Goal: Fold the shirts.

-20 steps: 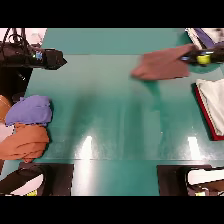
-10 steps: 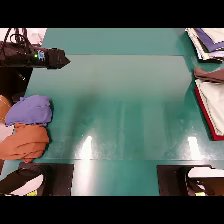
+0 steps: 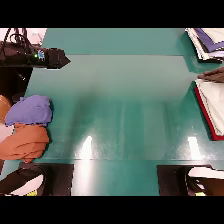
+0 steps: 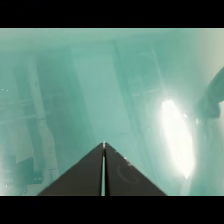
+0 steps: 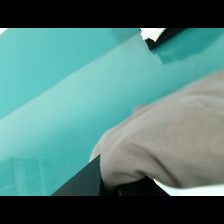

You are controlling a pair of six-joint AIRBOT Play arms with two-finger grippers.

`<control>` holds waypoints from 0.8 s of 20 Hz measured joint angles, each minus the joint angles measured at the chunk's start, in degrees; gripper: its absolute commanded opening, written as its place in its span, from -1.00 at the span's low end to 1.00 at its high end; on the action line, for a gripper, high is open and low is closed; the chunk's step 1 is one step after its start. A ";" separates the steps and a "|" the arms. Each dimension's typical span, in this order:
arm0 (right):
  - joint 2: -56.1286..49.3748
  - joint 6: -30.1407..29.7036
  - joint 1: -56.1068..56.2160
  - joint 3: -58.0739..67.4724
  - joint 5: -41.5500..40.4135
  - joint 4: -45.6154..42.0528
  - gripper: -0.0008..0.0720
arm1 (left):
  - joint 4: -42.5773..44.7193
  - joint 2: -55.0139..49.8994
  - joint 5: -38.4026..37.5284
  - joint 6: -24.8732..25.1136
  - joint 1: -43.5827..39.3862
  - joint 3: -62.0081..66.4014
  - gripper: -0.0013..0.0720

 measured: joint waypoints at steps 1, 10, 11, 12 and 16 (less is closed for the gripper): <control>1.11 0.48 -0.76 -0.98 1.33 -1.11 -0.94 | 0.02 0.00 0.00 0.07 0.00 0.00 -0.90; 14.45 1.84 -9.44 -25.70 6.29 -17.07 0.86 | 0.17 0.00 -1.20 1.27 0.00 0.00 -0.90; 15.69 1.90 -10.93 -28.04 6.43 -18.14 0.86 | 0.17 0.00 -1.36 1.40 0.00 0.00 -0.90; 16.87 1.99 -12.09 -29.77 6.47 -18.71 0.85 | 0.17 0.00 -1.55 1.51 0.00 0.00 -0.90; 21.20 2.49 -13.22 -32.61 4.81 -15.47 0.83 | 0.17 0.00 -2.25 1.77 -0.02 0.00 -0.90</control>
